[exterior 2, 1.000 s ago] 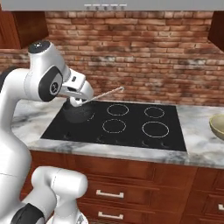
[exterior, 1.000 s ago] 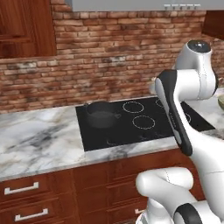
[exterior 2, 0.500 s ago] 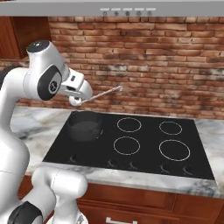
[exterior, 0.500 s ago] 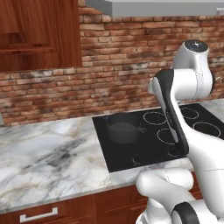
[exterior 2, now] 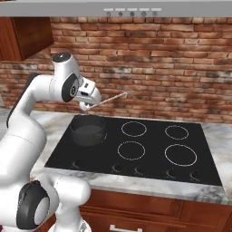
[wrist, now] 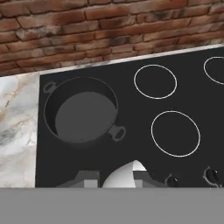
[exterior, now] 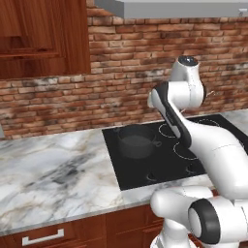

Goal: Open the cabinet and move the ladle to the pot. Then close the cabinet.

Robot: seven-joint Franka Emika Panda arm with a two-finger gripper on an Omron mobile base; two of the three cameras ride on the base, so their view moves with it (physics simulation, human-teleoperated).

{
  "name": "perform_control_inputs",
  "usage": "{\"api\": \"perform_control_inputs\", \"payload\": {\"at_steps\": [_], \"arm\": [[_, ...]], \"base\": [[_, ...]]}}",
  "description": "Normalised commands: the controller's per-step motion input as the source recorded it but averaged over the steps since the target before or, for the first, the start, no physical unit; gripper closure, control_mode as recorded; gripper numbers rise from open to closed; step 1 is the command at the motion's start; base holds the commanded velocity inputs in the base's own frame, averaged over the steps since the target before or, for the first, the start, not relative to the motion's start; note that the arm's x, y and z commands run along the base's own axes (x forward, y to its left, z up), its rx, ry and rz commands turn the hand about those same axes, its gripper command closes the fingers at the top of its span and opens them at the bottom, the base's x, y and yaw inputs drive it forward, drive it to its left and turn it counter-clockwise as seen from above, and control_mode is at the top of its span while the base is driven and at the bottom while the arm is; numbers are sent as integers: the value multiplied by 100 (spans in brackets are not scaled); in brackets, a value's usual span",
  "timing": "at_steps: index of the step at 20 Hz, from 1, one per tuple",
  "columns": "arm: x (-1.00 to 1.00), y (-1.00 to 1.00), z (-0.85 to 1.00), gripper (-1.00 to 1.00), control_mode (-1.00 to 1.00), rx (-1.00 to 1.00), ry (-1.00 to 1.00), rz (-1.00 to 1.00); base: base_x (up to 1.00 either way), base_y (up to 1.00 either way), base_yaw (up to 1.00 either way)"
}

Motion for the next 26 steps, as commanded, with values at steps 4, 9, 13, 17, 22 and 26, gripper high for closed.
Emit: {"api": "perform_control_inputs", "payload": {"at_steps": [4,9,13,17,22,26], "arm": [[99,43,-60,100,-100,0,3,4],[61,30,-46,100,-100,0,0,2],[46,16,-52,100,-100,0,0,1],[50,17,-63,100,-100,0,0,1],[27,6,-63,100,-100,0,0,1],[4,0,-62,100,-100,1,0,2]], "base": [[0,0,0],[0,0,0],[0,0,0],[0,0,0],[0,0,0],[0,0,0]]}}
